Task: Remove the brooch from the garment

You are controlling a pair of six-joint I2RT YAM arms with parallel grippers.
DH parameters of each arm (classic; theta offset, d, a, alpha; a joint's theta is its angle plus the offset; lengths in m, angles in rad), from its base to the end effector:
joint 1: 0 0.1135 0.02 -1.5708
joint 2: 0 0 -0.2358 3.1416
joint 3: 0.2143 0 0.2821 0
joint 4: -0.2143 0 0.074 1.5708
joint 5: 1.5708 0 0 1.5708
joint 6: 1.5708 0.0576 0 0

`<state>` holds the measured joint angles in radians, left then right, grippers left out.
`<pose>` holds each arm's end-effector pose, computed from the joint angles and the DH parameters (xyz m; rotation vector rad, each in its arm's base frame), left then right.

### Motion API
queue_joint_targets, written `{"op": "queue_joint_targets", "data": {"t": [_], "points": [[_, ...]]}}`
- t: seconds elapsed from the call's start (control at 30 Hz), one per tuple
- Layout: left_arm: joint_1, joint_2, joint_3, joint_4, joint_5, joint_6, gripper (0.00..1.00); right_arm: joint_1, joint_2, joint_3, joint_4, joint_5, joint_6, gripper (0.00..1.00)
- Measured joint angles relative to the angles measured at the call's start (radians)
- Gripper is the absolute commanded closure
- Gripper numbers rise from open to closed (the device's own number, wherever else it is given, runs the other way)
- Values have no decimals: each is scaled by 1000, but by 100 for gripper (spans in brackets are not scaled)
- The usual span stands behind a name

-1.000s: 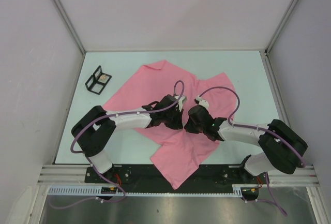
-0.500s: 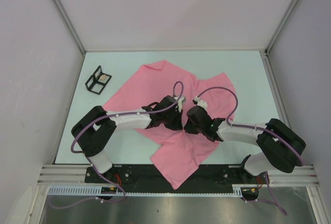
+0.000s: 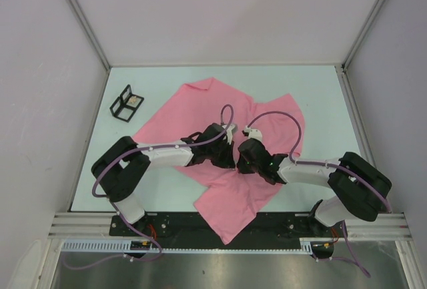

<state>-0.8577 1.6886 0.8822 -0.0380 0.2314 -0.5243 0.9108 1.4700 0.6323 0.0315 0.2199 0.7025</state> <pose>0.2309 -0.2871 0.0930 0.5428 2.5362 -0.8597 0.2033 0.2415 0.0894 -0.1443 2.4100 0.5159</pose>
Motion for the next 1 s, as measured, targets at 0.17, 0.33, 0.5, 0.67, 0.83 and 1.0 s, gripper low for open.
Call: {"op": "queue_joint_targets", "data": {"t": [0.17,0.33,0.5,0.67,0.83,1.0], "points": [[7,1,-11,18,18,-3,100,3,0,-10,30,-10,-64,100],[12,8,-11,21,32,-2,100,3,2,-13,48,-18,-111,100],[12,14,-11,28,34,-2,100,3,5,-13,53,-15,-118,100],[12,34,2,47,13,2,99,19,21,10,23,33,-104,100],[-8,41,3,64,-64,21,100,26,44,49,-29,67,-47,100],[-38,36,-7,93,-130,36,100,30,45,51,-39,98,-17,100]]}}
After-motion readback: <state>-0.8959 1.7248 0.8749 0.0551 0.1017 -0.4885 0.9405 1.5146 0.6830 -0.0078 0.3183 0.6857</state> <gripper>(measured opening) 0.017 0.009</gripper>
